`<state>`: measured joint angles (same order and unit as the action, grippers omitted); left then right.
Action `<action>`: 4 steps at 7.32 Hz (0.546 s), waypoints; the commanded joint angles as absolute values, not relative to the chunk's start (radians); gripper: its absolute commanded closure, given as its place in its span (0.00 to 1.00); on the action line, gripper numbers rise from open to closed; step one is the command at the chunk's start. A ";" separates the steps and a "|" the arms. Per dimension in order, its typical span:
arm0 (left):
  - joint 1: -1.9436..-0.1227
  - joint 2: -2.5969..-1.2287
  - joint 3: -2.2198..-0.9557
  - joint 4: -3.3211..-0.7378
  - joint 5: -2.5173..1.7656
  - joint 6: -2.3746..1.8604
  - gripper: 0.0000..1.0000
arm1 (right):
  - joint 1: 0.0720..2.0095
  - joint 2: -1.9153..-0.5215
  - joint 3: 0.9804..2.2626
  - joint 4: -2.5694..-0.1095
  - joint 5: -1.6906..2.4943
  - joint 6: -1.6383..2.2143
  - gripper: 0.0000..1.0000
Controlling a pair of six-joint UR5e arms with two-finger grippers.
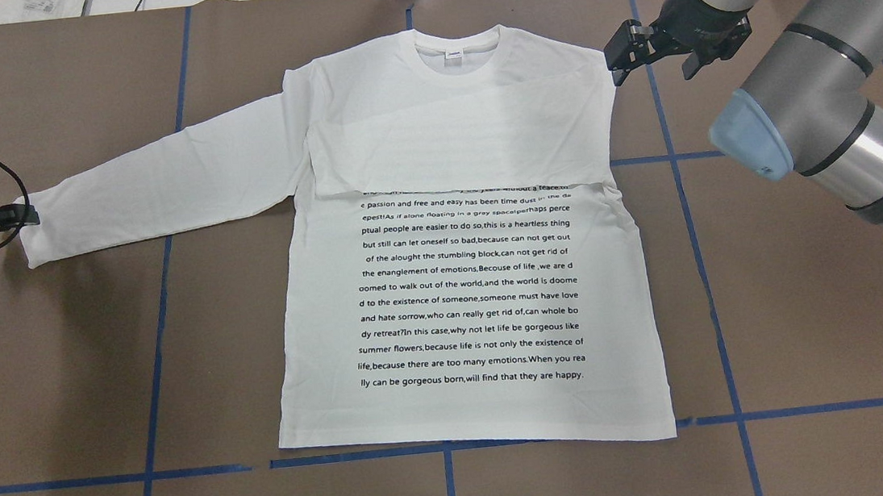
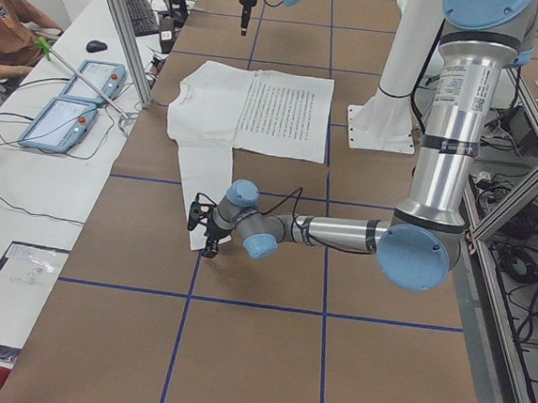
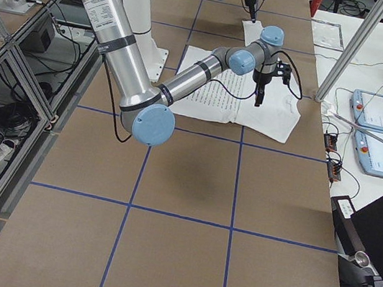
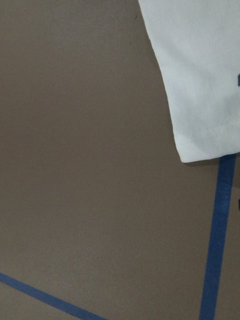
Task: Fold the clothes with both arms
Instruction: 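Move the left gripper to the cuff of the other sleeve and grasp it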
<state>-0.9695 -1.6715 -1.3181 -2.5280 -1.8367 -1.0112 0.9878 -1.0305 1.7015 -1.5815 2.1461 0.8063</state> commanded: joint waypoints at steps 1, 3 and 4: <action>-0.969 -1.672 -1.318 -2.528 -1.836 -1.011 0.33 | 0.988 -1.031 1.703 -1.582 2.146 0.807 0.00; -0.968 -1.675 -1.318 -2.528 -1.836 -1.011 0.33 | 0.988 -1.031 1.703 -1.582 2.146 0.811 0.00; -0.968 -1.675 -1.319 -2.528 -1.836 -1.011 0.33 | 0.988 -1.031 1.703 -1.582 2.146 0.811 0.00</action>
